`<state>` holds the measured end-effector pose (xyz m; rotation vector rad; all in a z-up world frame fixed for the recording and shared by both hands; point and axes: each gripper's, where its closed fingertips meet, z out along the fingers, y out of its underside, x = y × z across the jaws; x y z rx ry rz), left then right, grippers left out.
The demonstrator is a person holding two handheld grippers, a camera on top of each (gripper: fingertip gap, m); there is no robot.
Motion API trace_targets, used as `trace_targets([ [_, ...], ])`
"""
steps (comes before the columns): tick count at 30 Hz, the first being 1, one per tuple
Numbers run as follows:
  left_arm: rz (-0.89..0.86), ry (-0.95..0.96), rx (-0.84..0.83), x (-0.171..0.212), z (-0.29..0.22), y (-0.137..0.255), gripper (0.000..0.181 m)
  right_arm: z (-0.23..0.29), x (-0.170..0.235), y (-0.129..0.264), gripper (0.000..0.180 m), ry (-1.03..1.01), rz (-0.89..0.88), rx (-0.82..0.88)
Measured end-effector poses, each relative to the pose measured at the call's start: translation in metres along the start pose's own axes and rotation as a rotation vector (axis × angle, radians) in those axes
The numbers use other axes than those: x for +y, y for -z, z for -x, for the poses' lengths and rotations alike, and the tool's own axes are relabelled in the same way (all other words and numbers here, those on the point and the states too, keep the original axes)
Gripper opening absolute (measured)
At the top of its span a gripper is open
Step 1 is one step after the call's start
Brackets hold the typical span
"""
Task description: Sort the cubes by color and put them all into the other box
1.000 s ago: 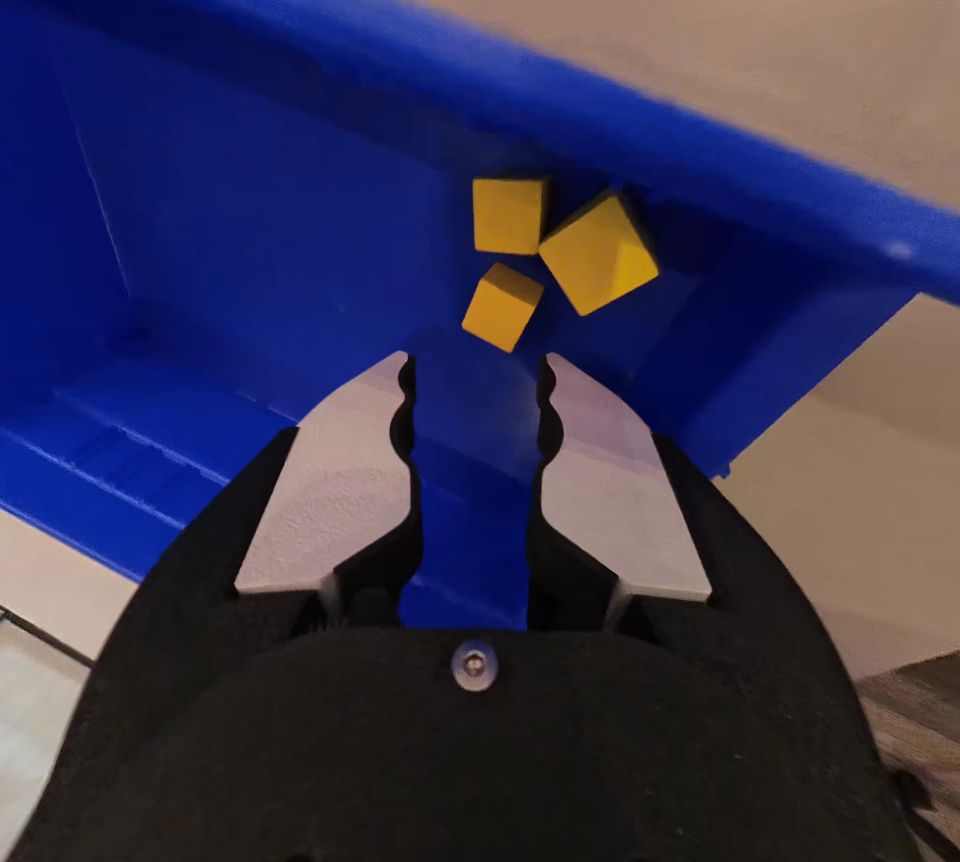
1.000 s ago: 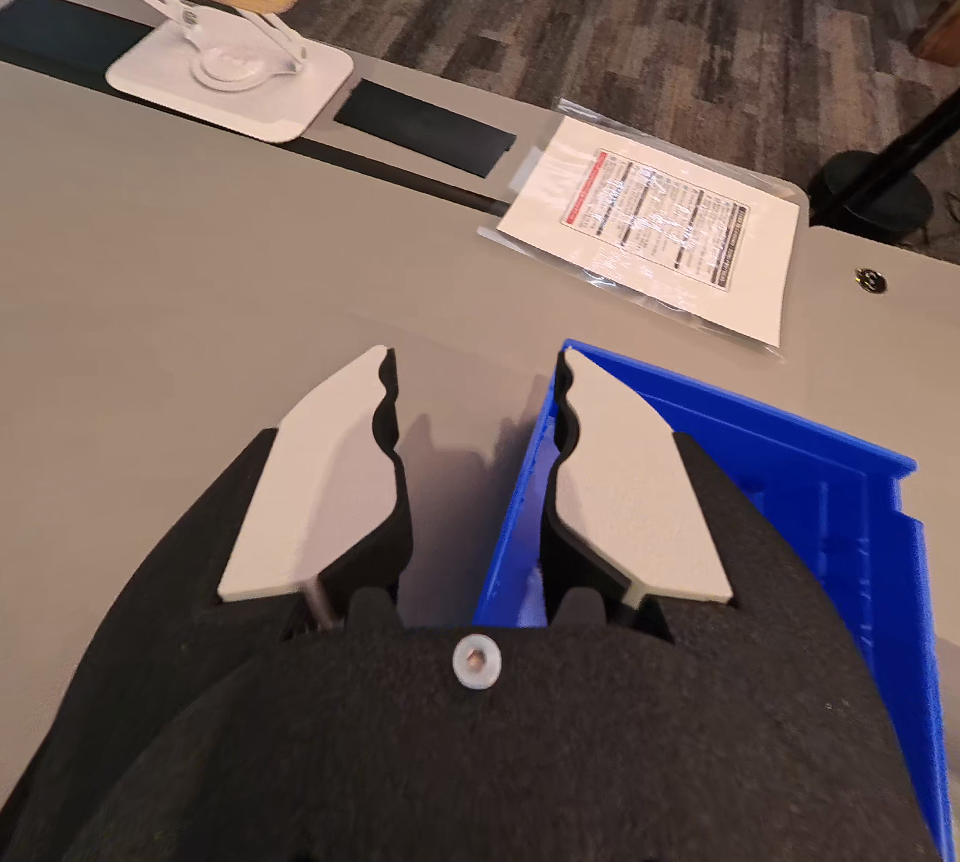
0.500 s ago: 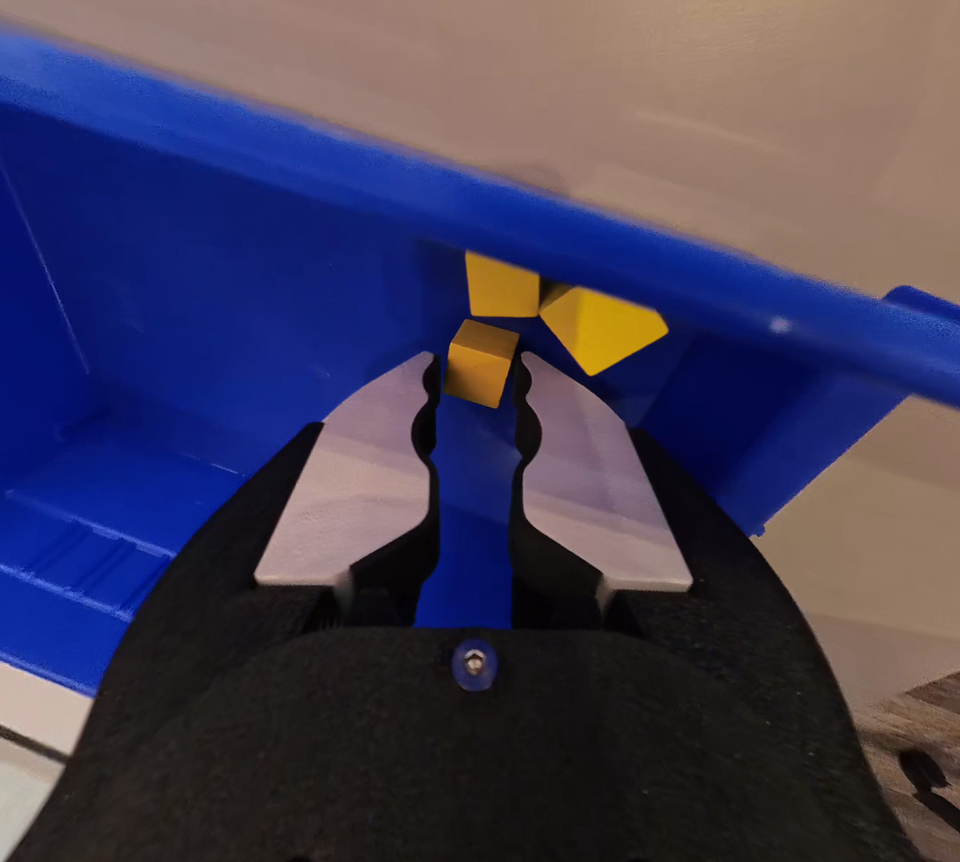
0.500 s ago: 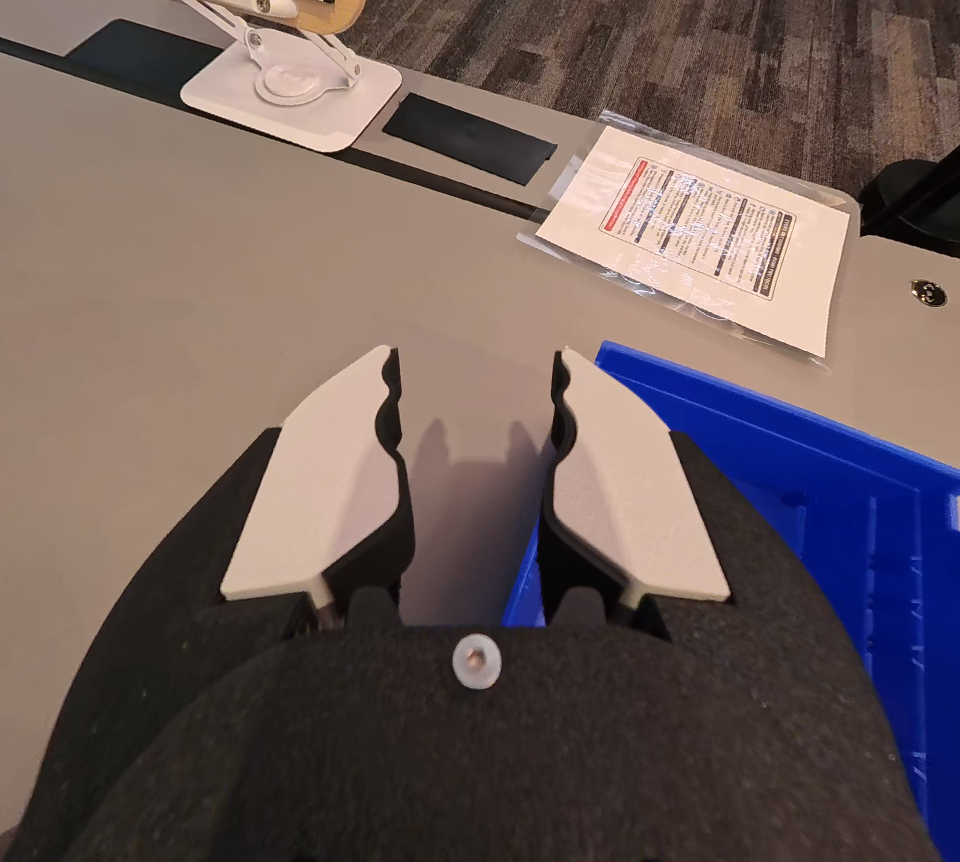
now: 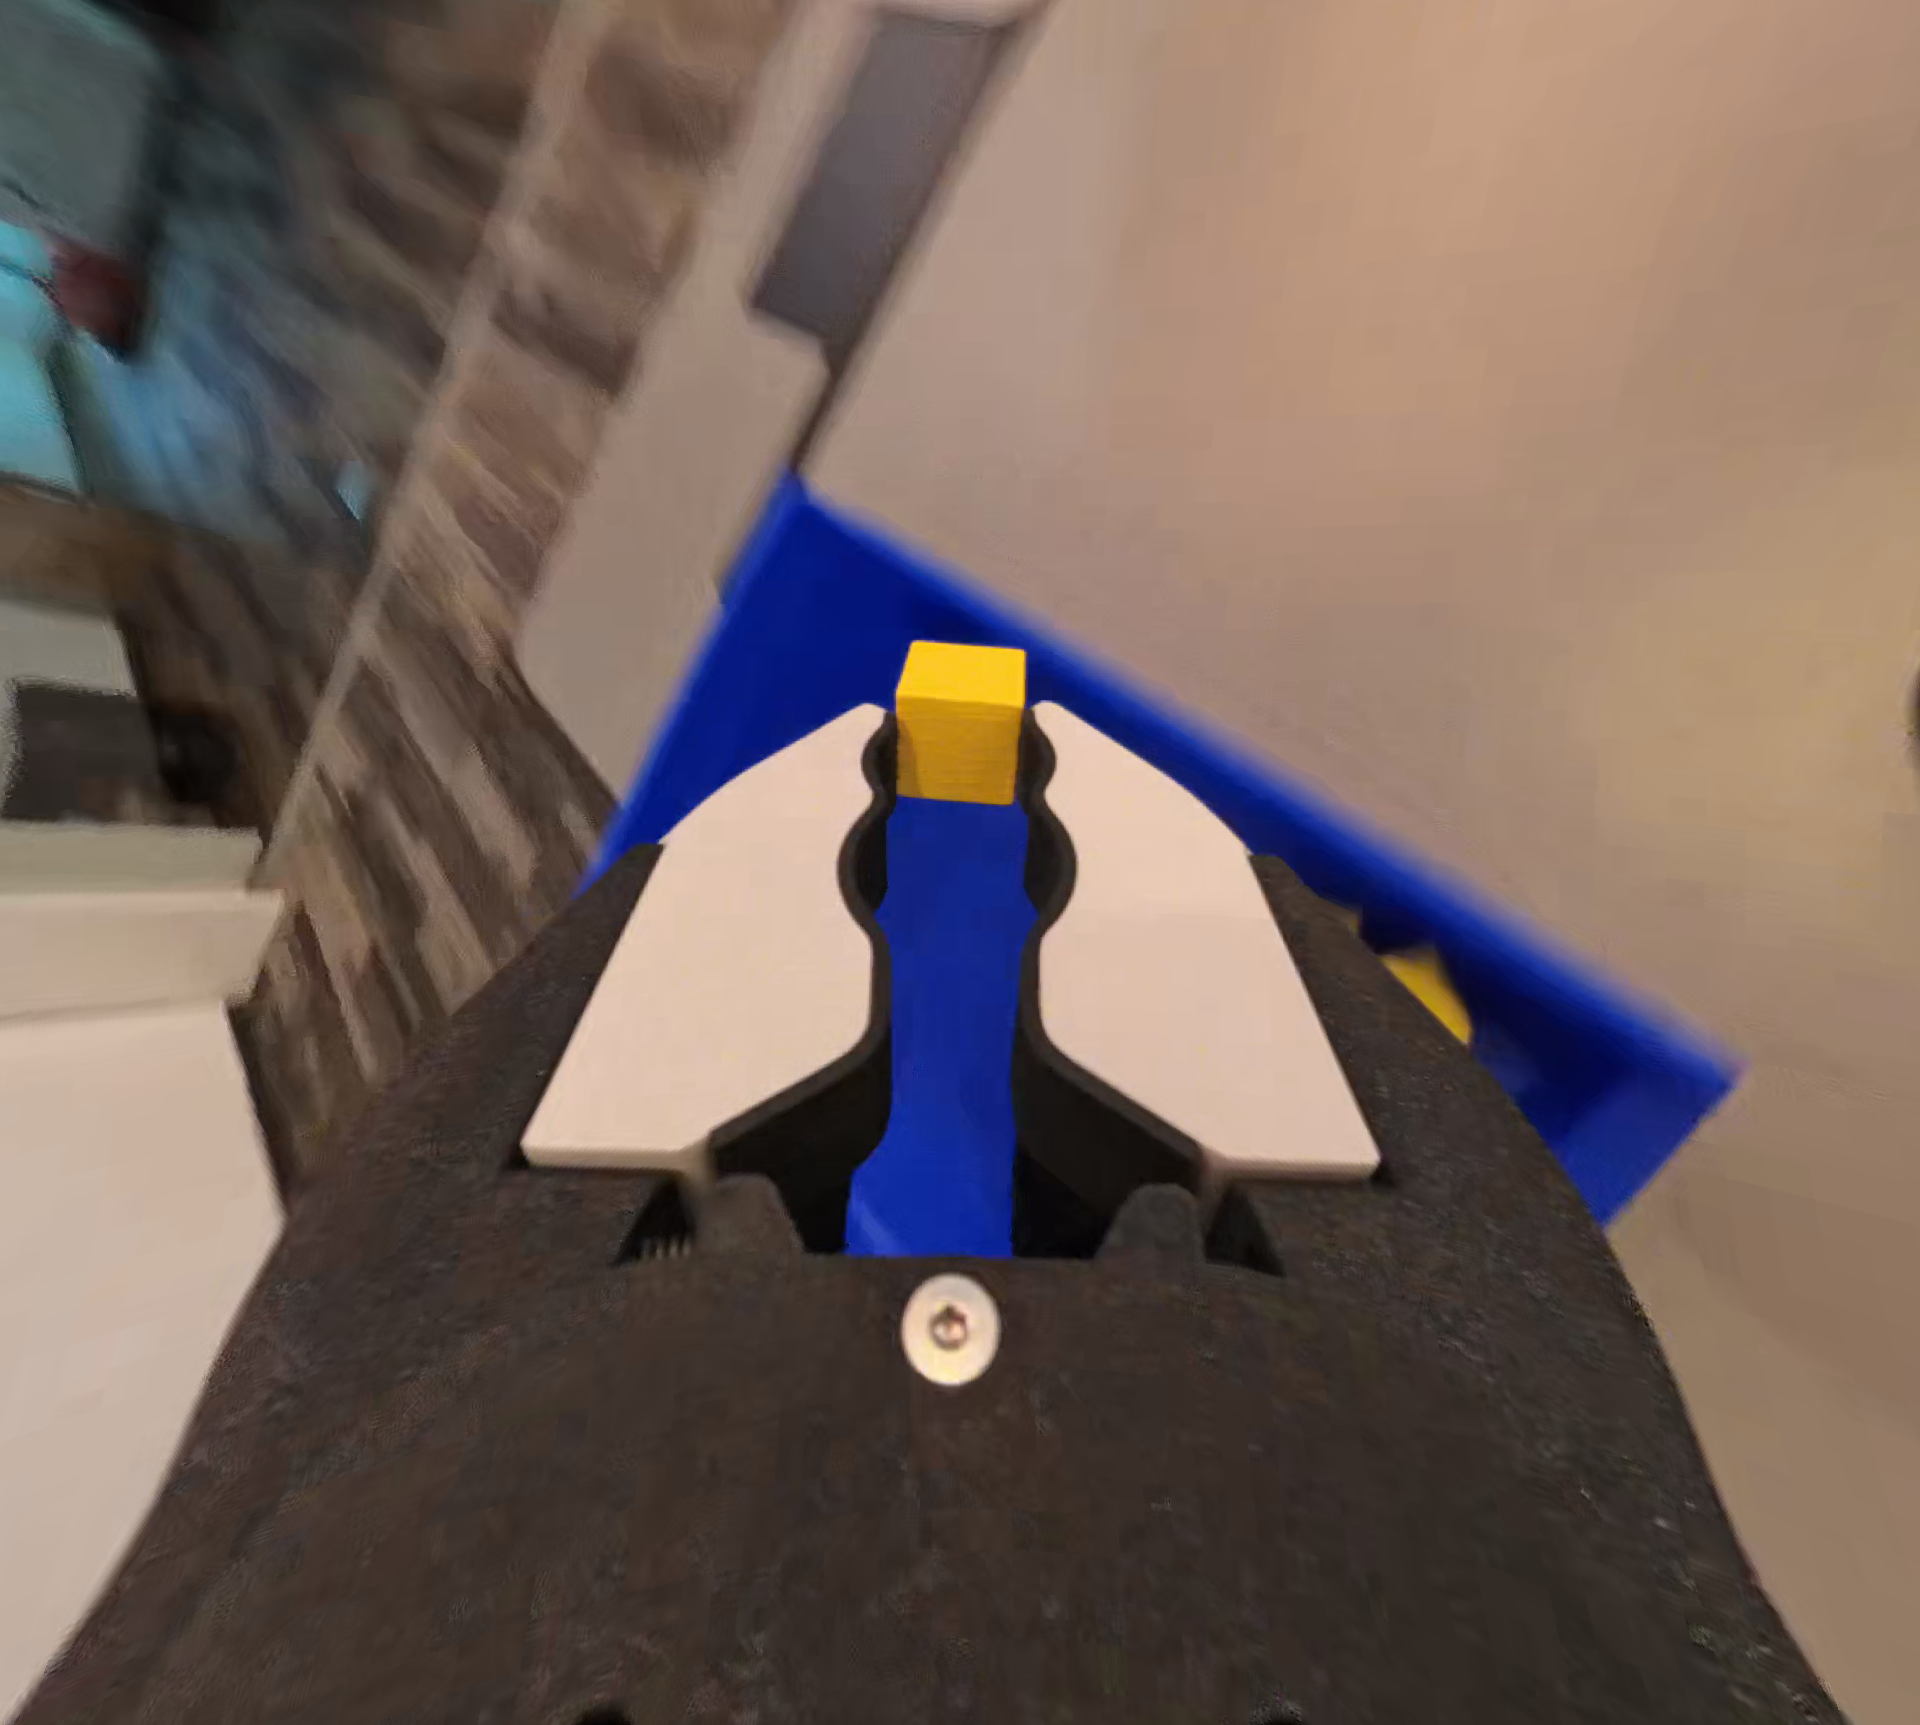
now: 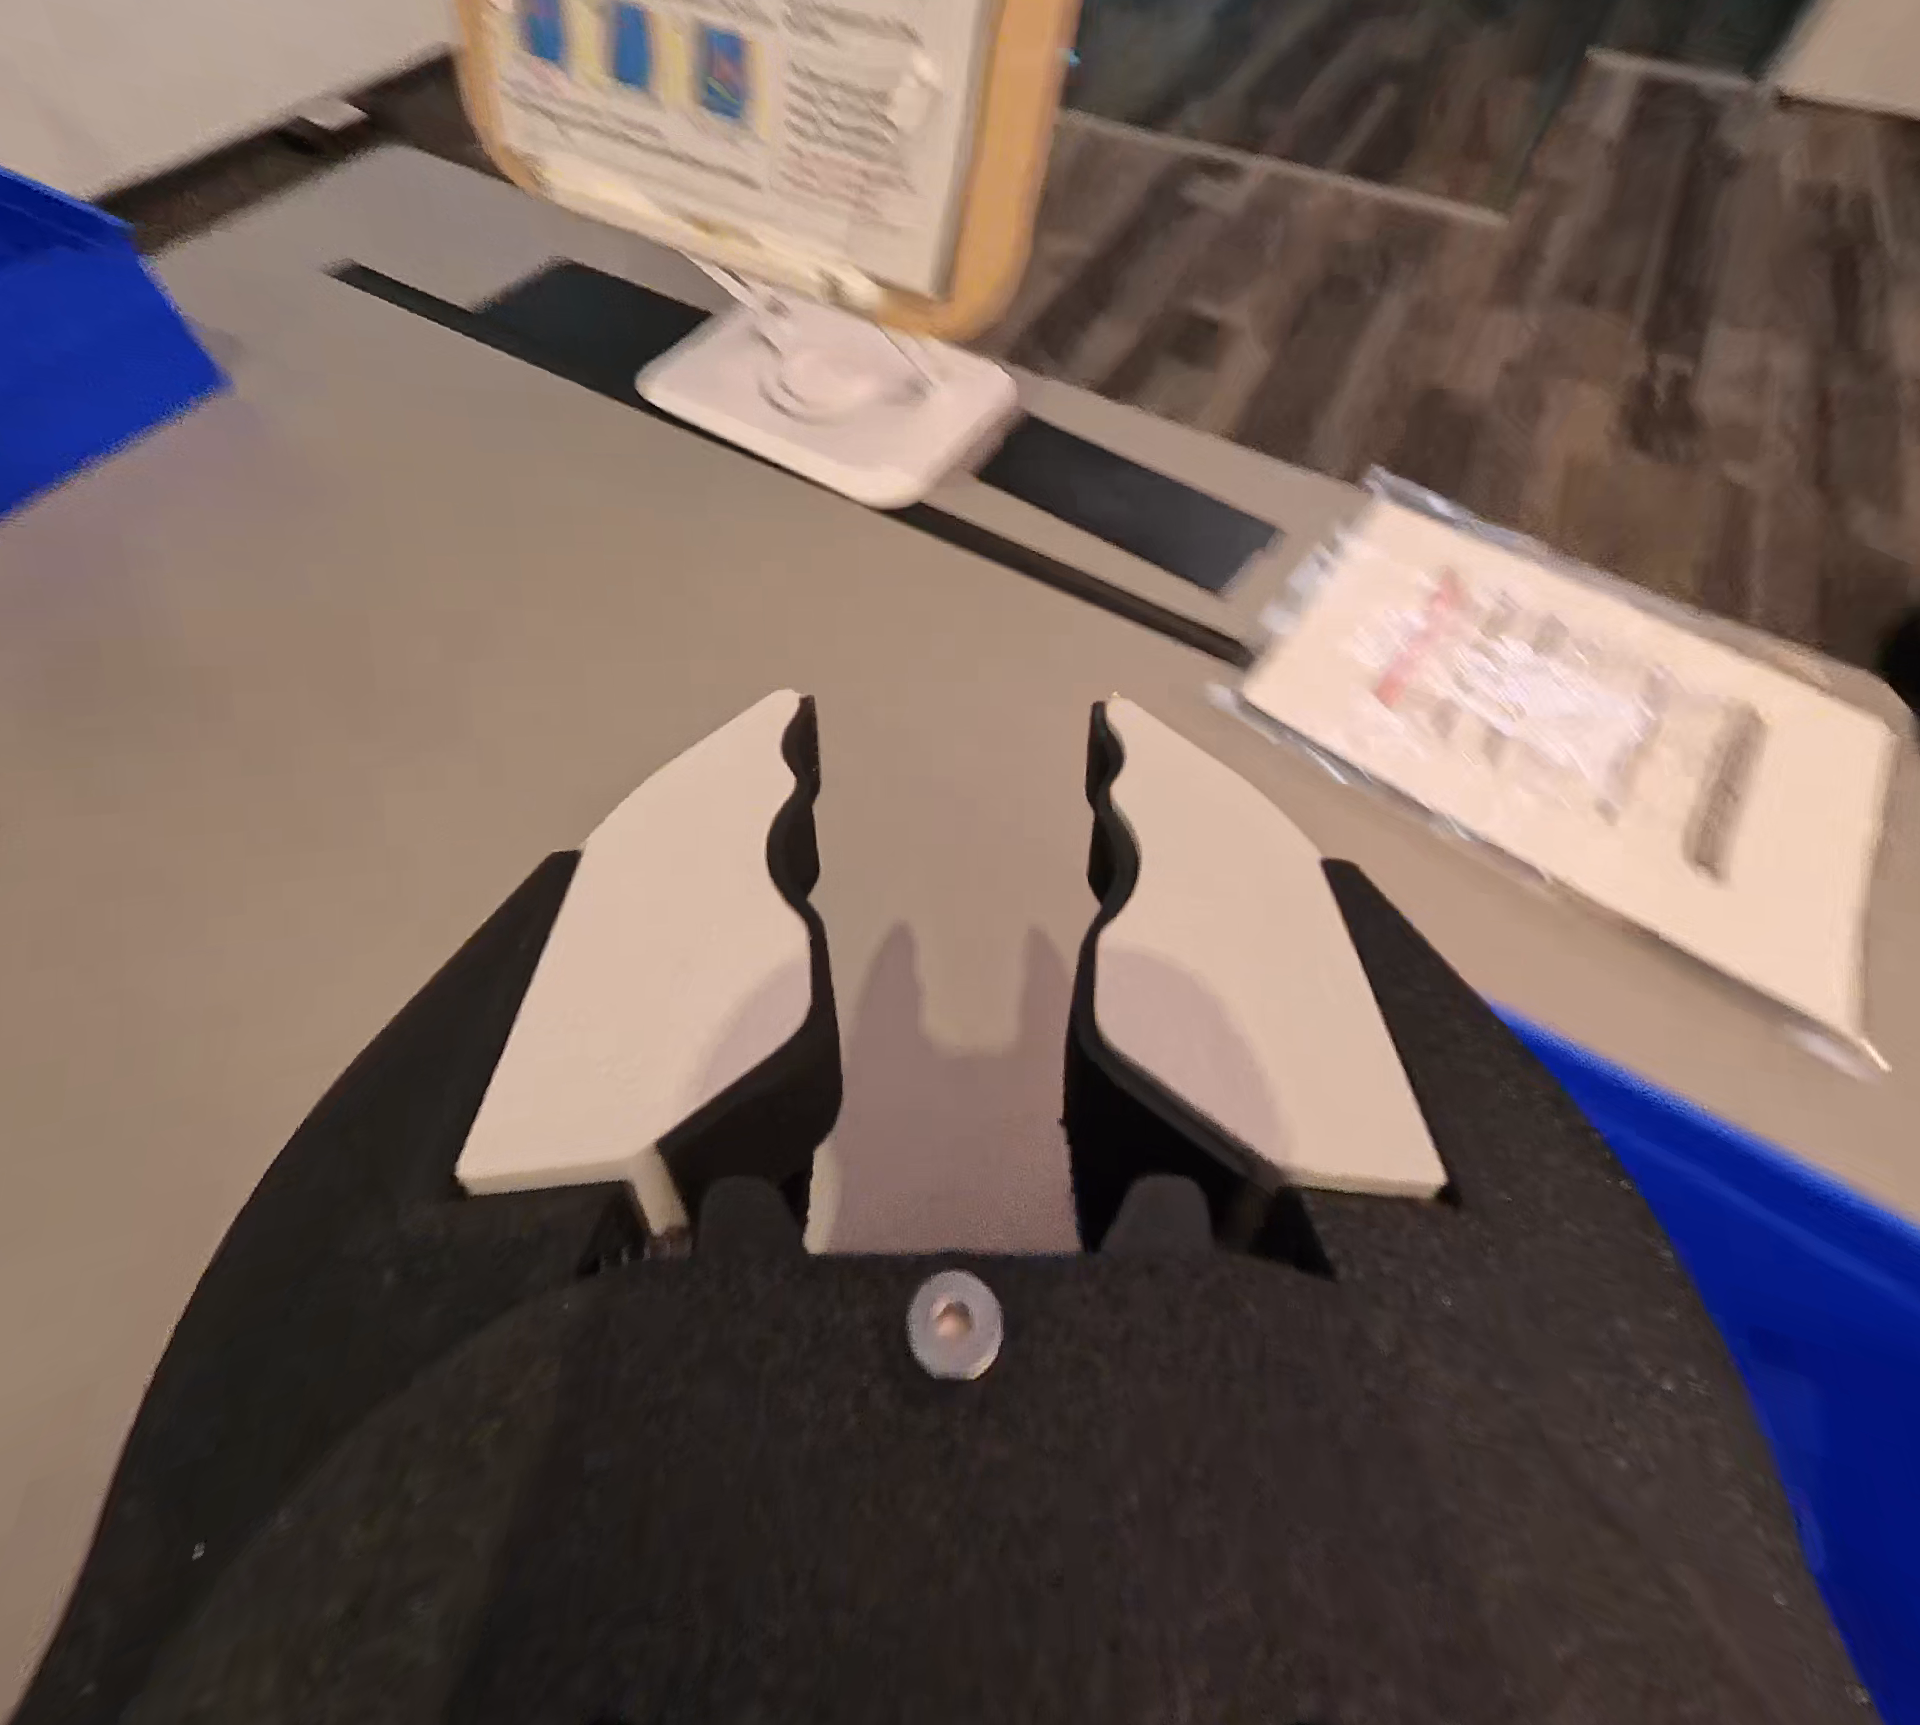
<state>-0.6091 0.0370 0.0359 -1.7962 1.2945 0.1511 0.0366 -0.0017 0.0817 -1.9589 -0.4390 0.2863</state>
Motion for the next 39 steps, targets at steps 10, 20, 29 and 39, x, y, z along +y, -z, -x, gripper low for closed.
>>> trace_targets([
  [10, -0.817, -0.175, 0.13, -0.251, -0.13, 0.029, 0.022, 0.258, -0.084, -0.039, 0.048, -0.191, -0.189, -0.916],
  [20, -0.942, -0.302, 0.228, -0.306, -0.189, 0.023, 0.021, 0.322, -0.066, -0.044, 0.056, -0.389, -0.012, -1.237],
  [29, -0.936, -0.305, 0.204, -0.309, -0.187, 0.018, 0.021, 0.349, -0.063, -0.038, 0.023, -0.361, -0.007, -1.341],
  [39, -0.848, -0.173, 0.197, -0.283, -0.183, 0.014, 0.048, 0.3, -0.079, 0.0, 0.022, -0.236, -0.055, -1.305],
])
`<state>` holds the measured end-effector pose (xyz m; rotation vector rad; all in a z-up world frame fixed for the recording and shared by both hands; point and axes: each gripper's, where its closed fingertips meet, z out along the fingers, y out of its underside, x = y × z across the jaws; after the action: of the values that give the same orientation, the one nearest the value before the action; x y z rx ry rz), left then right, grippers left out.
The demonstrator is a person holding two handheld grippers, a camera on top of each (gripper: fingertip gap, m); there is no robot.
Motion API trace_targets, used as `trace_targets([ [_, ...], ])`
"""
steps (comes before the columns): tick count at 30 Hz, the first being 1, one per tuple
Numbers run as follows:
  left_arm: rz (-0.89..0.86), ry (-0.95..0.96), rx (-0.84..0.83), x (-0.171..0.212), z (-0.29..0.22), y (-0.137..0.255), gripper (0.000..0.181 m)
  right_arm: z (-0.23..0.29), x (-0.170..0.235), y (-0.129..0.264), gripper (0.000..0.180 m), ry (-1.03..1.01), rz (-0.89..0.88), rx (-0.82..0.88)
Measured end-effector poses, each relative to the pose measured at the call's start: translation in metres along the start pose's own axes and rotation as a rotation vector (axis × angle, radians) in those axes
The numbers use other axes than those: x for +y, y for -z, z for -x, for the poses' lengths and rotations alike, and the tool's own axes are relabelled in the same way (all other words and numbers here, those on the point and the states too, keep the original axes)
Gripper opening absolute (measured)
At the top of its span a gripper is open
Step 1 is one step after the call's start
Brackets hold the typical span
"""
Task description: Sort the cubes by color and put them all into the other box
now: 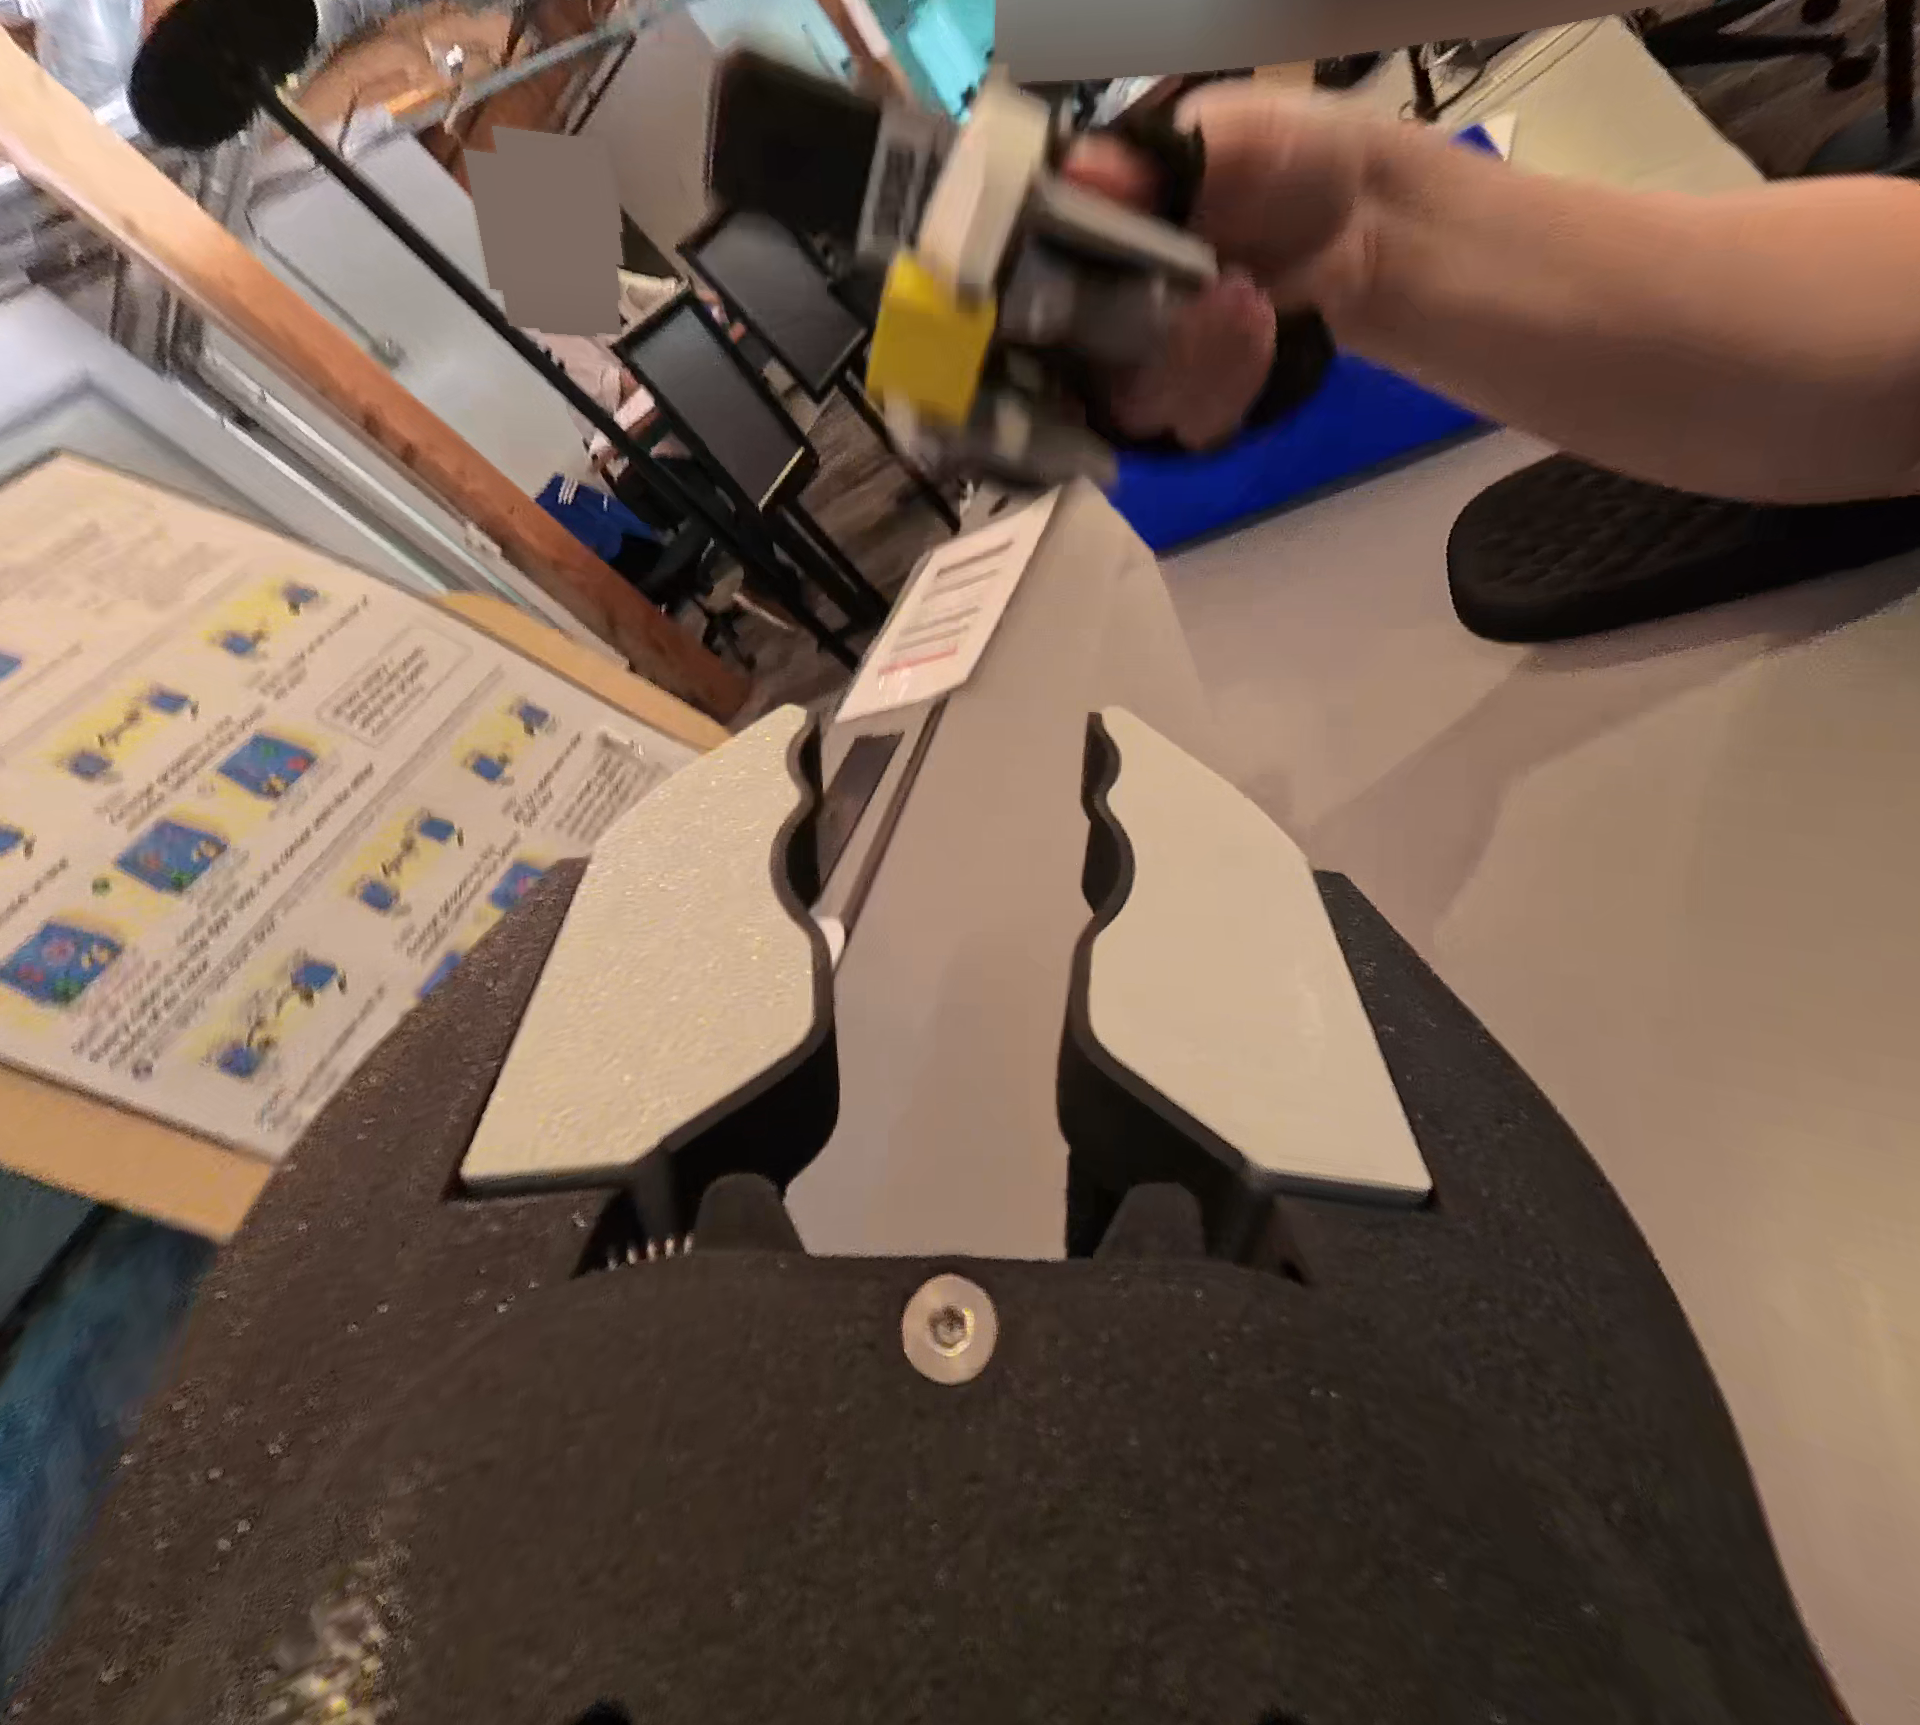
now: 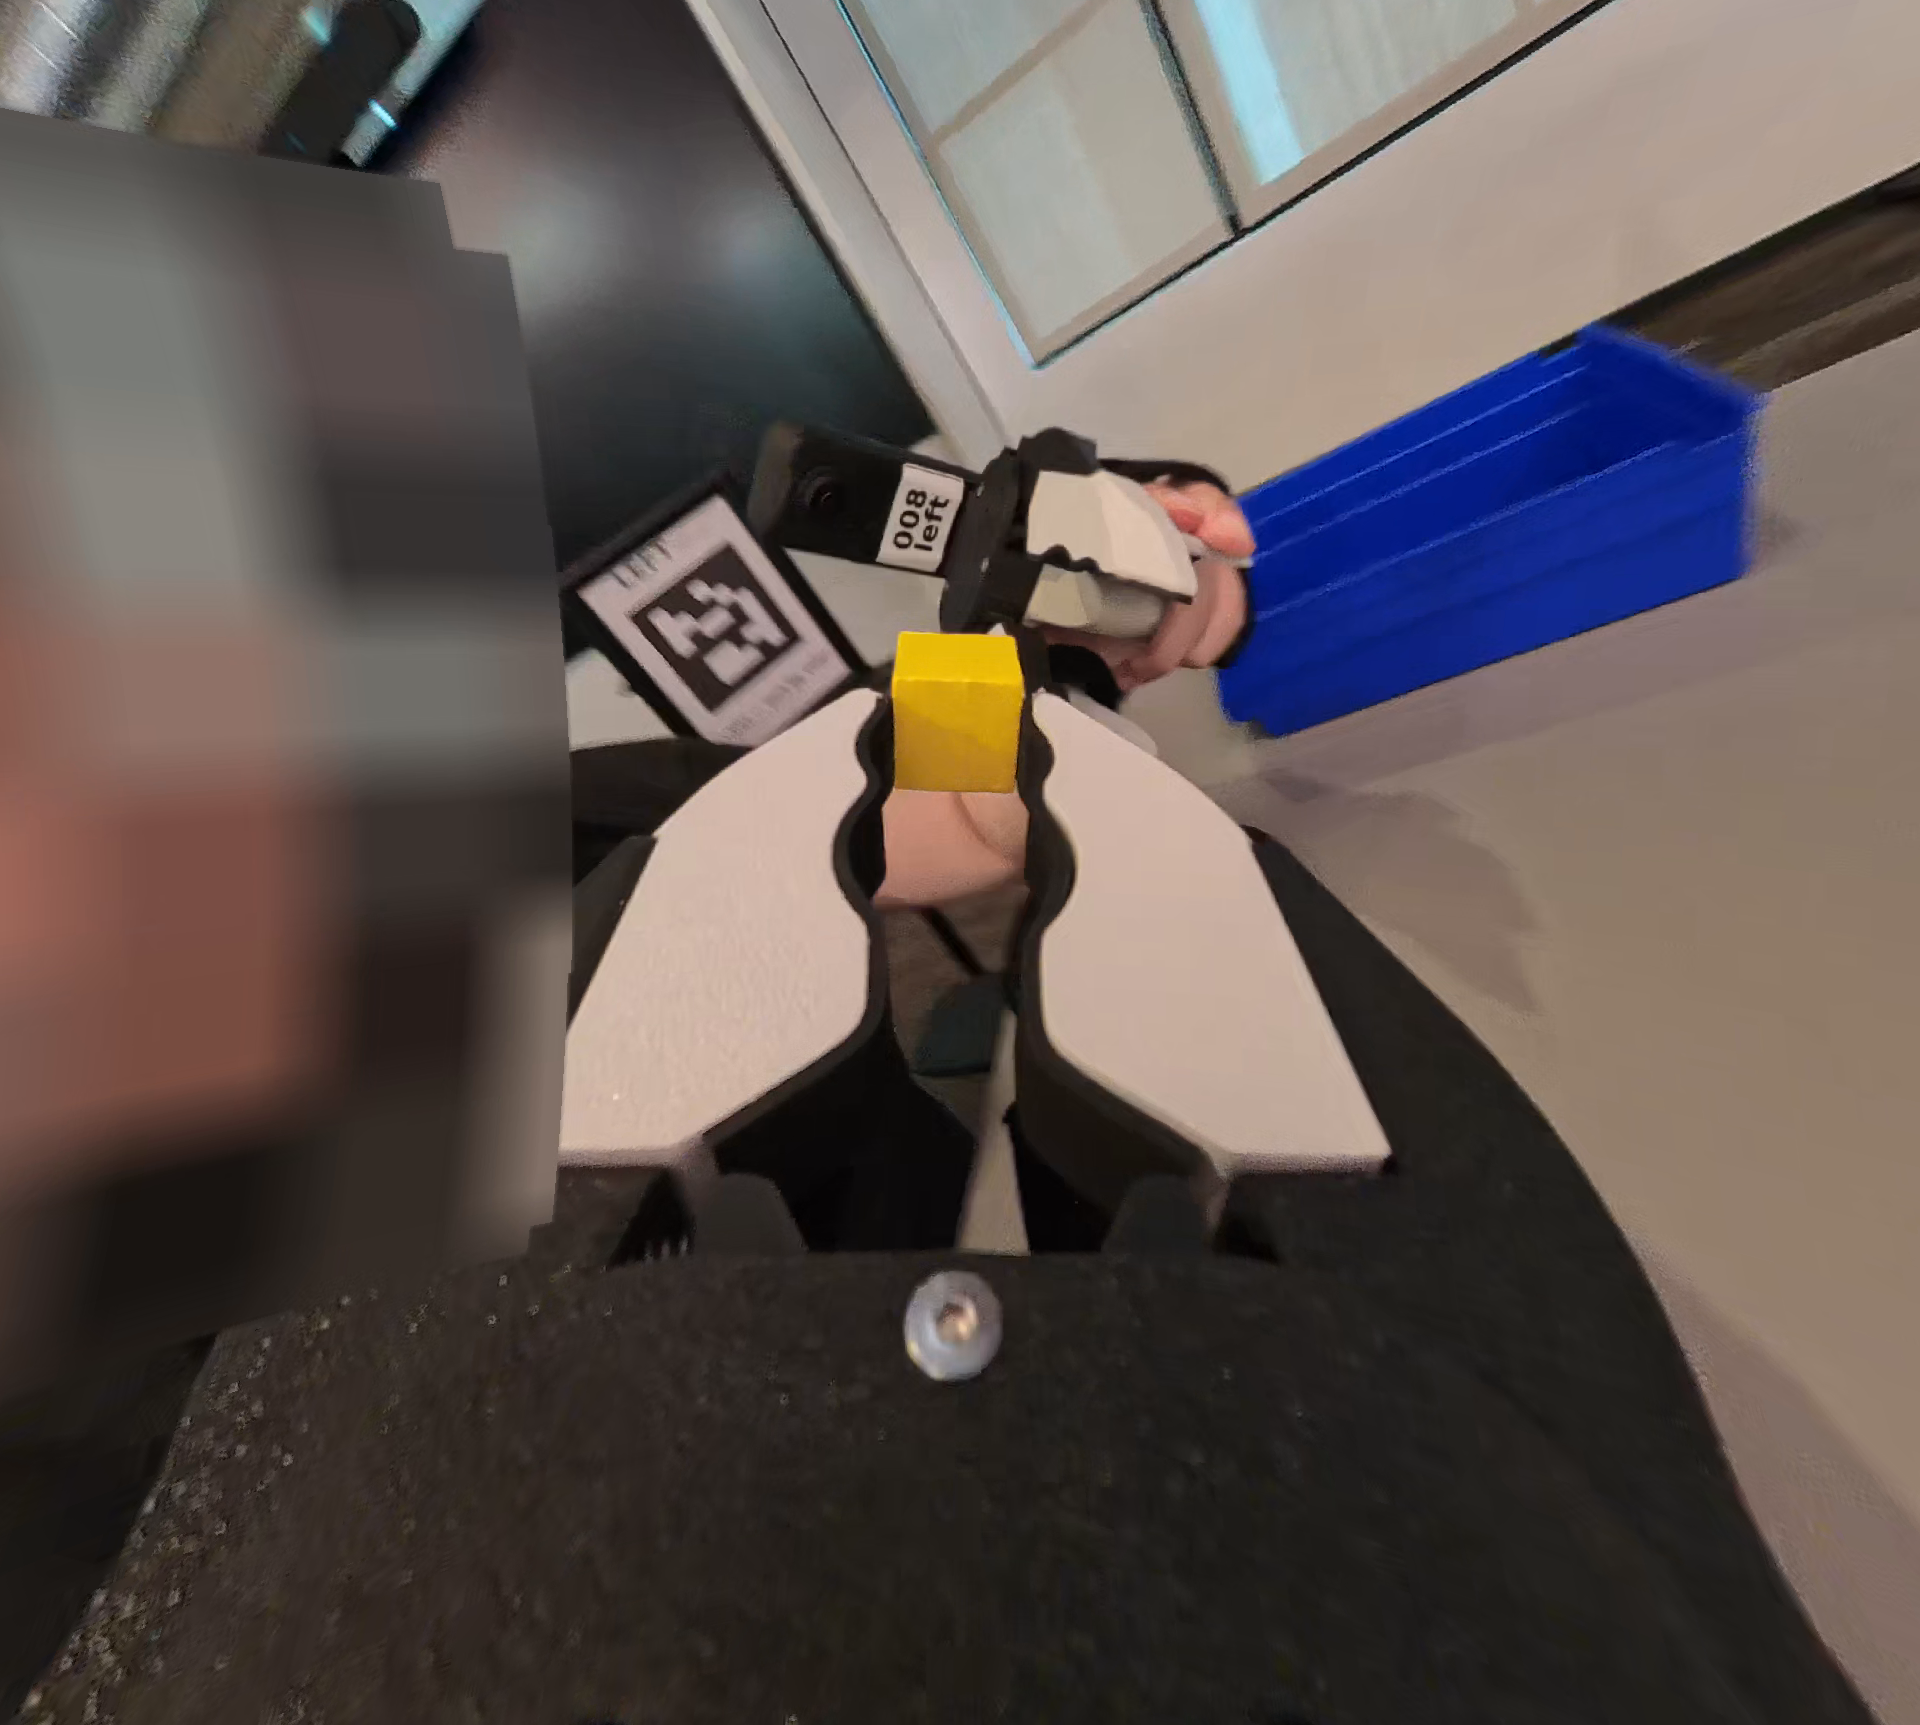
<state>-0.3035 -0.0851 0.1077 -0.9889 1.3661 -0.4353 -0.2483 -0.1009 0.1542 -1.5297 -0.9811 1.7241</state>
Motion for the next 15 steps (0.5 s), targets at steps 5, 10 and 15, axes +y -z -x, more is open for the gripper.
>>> trace_targets([
  [5, 0.187, 0.048, -0.114, 0.053, -0.003, 0.048, 0.046, -0.019, 0.005, 0.2, 0.022, 0.281, 0.102, 0.944],
  [10, 0.4, 0.205, -0.255, 0.121, 0.013, 0.109, 0.043, -0.017, 0.123, 0.41, 0.022, -0.135, 0.259, 1.588],
  [15, 0.547, 0.316, -0.383, 0.168, 0.036, 0.166, 0.038, -0.048, 0.209, 0.472, 0.023, -0.473, 0.339, 1.613],
])
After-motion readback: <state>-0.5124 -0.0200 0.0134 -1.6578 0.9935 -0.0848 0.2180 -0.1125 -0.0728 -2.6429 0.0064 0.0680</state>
